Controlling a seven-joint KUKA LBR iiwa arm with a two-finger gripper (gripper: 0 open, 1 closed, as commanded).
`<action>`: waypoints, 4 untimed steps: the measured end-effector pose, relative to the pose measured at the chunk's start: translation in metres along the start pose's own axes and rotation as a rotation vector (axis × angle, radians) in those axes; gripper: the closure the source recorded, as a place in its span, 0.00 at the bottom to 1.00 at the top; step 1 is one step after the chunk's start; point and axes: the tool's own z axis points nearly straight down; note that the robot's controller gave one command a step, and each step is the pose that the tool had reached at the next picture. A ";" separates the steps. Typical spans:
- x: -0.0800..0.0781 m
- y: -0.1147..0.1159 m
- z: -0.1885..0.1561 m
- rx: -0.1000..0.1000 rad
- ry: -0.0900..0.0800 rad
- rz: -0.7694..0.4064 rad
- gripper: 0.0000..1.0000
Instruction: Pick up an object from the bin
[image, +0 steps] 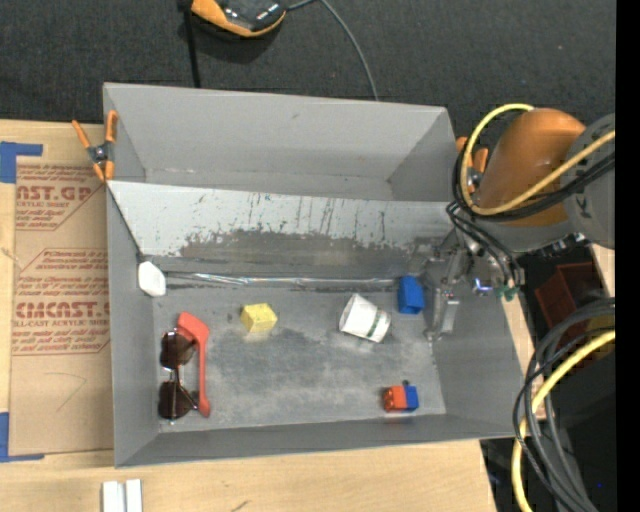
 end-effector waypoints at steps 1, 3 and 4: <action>-0.002 0.000 -0.005 0.001 -0.008 -0.001 0.00; 0.011 0.041 0.071 -0.002 -0.002 0.200 0.00; 0.004 0.054 0.073 0.000 -0.011 0.173 0.00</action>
Offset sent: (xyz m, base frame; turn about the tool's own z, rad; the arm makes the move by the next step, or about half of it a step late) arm -0.0023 0.0352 -0.0674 0.0498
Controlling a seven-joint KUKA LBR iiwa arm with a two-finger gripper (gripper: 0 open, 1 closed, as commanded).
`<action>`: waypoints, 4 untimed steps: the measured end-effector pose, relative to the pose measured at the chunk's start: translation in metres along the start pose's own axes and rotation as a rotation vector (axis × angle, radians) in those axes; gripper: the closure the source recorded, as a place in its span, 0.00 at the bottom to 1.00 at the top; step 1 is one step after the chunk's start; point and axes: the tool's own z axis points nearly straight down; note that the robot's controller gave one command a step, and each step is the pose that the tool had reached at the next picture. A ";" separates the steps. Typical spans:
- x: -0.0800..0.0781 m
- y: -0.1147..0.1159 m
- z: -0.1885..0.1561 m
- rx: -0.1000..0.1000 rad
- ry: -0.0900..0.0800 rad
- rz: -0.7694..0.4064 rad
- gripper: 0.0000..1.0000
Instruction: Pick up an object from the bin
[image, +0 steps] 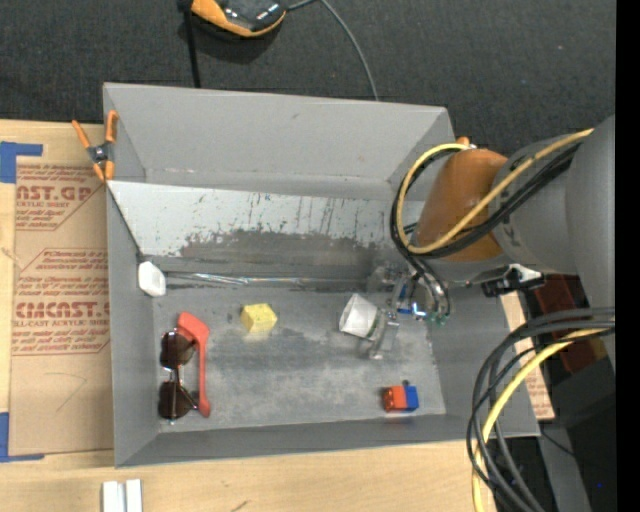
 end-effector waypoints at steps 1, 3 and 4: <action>0.008 0.001 0.003 -0.002 0.008 -0.212 1.00; 0.005 0.002 -0.014 -0.003 0.008 -0.195 1.00; -0.003 0.003 -0.022 -0.002 0.003 -0.200 1.00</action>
Offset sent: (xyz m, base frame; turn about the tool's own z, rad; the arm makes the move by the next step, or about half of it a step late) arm 0.0000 0.0000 0.0000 0.0000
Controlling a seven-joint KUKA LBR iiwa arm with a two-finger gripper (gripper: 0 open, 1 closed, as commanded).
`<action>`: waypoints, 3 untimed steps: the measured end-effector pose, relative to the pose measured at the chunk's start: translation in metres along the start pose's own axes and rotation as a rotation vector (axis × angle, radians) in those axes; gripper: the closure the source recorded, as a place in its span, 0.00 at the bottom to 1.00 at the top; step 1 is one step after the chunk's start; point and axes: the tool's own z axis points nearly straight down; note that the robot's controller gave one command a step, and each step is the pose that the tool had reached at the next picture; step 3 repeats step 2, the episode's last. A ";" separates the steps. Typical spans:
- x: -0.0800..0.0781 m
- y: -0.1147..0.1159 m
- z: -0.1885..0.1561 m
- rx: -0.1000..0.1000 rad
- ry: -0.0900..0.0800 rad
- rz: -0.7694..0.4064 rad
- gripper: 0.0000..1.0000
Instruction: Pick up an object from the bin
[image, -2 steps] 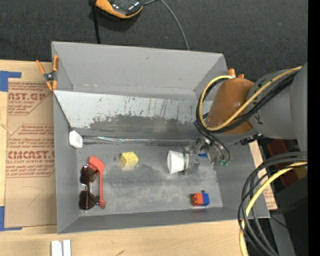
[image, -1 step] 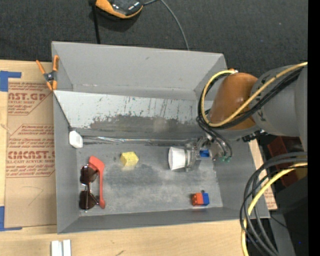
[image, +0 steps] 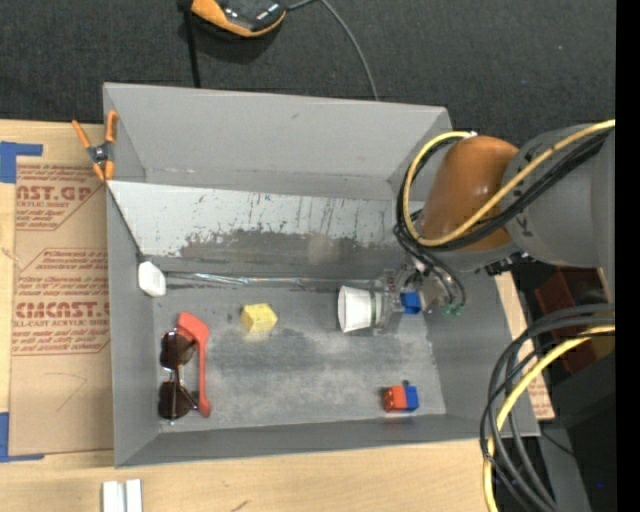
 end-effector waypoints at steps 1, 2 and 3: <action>0.004 0.000 -0.040 -0.002 0.012 -0.002 1.00; 0.002 -0.003 -0.109 -0.001 0.004 -0.030 1.00; 0.002 -0.003 -0.109 -0.001 0.004 -0.030 1.00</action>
Offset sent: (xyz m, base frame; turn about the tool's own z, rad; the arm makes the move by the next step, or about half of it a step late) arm -0.0034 -0.0120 0.1613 -0.1166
